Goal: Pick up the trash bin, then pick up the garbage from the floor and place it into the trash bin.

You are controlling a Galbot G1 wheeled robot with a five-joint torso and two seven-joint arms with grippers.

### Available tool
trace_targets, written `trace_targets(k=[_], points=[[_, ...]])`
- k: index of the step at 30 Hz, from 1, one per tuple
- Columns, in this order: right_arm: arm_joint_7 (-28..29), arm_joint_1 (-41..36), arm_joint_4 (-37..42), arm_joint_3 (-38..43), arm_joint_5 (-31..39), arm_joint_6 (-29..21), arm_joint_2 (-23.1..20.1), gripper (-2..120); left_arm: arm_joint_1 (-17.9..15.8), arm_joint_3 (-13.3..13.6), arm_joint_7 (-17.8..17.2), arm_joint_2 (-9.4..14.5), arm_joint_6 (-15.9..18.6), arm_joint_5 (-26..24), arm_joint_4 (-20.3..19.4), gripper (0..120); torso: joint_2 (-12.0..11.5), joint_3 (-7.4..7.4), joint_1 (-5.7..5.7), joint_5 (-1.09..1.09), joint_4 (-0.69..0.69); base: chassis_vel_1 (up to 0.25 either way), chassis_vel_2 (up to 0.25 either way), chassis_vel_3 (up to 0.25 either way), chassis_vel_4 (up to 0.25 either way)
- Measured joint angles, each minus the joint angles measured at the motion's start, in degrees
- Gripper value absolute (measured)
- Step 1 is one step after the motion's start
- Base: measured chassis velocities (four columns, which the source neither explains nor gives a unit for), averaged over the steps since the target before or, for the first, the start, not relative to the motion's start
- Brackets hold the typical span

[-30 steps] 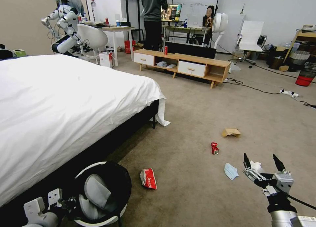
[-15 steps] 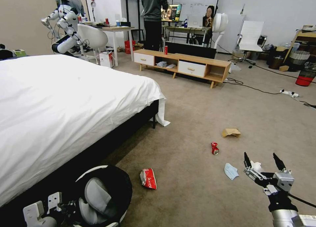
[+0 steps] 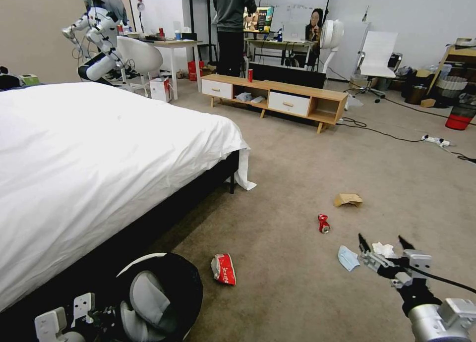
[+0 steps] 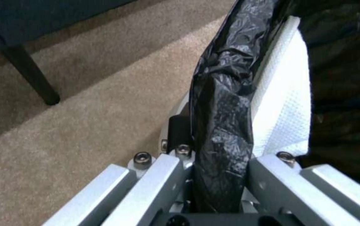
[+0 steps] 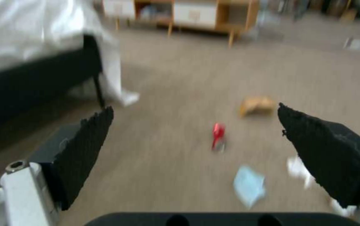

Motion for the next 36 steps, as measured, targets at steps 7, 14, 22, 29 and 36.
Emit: trace_targets(k=[7,14,22,29,36], points=[[8.12,2.65,2.42,-4.63,12.90,-17.06,-6.52,100,0.82,-0.39,0.05,-0.25,0.00,-0.03,-1.39,1,0.00,0.00,0.00,0.01,0.02,0.000,0.000,0.000,0.000],[11.75,5.36,-1.00,-10.75,18.01,-21.77,-10.32,100,1.37,-1.26,-0.16,-1.01,0.00,-0.02,-2.09,1,0.00,0.00,0.00,0.01,0.00,0.000,0.000,0.000,0.000],[12.23,9.19,-6.94,-19.38,20.53,-24.21,-12.85,100,2.54,-2.05,-0.33,-3.05,0.00,0.61,-3.61,1,0.00,0.00,0.00,0.00,0.00,0.000,0.000,0.000,0.000],[12.33,12.54,-10.56,-23.98,20.73,-23.46,-11.10,100,3.65,-2.91,-0.29,-3.66,0.00,0.75,-4.80,1,0.00,0.00,0.00,0.00,0.01,0.000,0.000,0.000,0.000],[13.04,17.48,-16.31,-27.53,20.91,-22.50,-5.86,100,3.84,-3.40,-0.26,-3.42,0.00,0.74,-5.21,1,0.00,0.00,0.00,0.00,0.01,0.000,0.000,0.000,0.000]])
